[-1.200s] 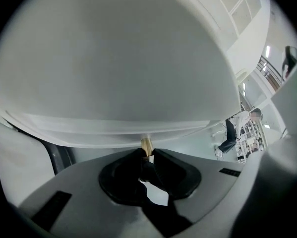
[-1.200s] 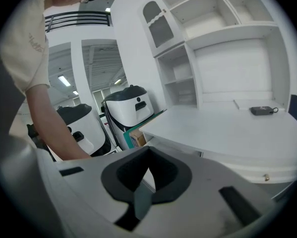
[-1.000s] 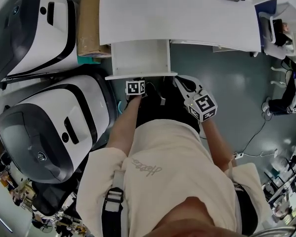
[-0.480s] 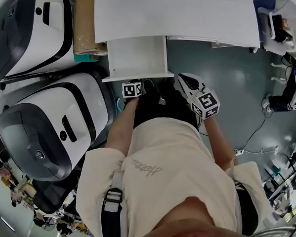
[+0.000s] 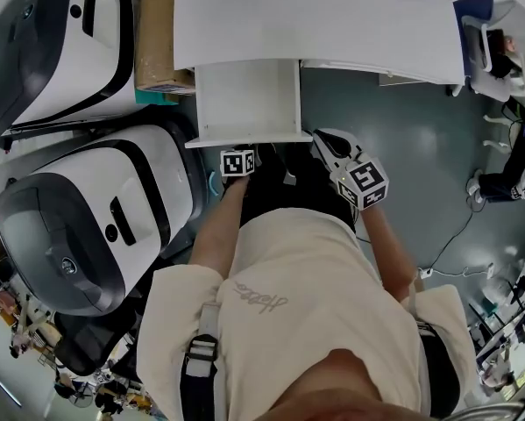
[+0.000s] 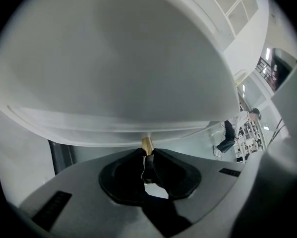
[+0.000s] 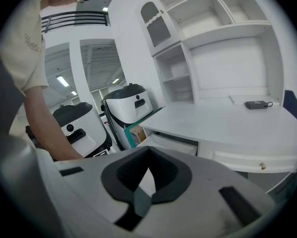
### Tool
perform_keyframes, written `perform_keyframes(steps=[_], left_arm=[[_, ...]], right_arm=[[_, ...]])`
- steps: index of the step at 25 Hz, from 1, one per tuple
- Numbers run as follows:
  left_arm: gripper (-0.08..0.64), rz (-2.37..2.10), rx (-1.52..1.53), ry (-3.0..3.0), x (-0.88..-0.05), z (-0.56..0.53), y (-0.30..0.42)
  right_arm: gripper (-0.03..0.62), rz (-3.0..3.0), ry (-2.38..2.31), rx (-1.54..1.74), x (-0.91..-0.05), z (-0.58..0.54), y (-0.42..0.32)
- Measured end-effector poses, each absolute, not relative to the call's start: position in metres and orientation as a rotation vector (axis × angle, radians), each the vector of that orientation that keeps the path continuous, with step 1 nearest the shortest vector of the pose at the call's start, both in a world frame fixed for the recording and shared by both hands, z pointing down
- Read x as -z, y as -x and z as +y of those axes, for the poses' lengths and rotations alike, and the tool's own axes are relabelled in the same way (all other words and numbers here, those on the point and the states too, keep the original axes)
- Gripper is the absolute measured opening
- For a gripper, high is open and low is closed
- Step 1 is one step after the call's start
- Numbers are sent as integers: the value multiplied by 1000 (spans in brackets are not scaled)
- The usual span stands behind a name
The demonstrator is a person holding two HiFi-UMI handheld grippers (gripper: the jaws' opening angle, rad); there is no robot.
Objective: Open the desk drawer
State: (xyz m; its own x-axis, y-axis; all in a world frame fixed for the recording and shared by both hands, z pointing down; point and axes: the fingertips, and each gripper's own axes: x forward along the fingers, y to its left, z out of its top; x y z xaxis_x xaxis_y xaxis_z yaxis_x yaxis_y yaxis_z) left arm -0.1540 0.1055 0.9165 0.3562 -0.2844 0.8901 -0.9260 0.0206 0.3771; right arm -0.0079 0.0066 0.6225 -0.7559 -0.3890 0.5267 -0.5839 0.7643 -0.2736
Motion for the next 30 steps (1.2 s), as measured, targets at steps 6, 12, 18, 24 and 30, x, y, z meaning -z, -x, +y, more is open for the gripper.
perform_keyframes(steps=[6,12,18,24,30], left_arm=[[72,-1158,-713,-1508,-917,111,155],[74,-1142,-726,-1533,-918,110,153],[75,-1122,-737,-1591,-917,110,154],[81,-1101,-778,-1602,-912,111,152],[83,-1080,-818,-1640,-883,112,157]], right_arm=[[-2,-2493,-743,-607,-632,21,2],[-2,-2492,-743,-605,-633,28,3],[-2,-2502,-758,-583,-627,27,3],[-2,-2499,-761,-583,-626,24,-4],[-2,-2512,-754,-580,-624,20,-1]])
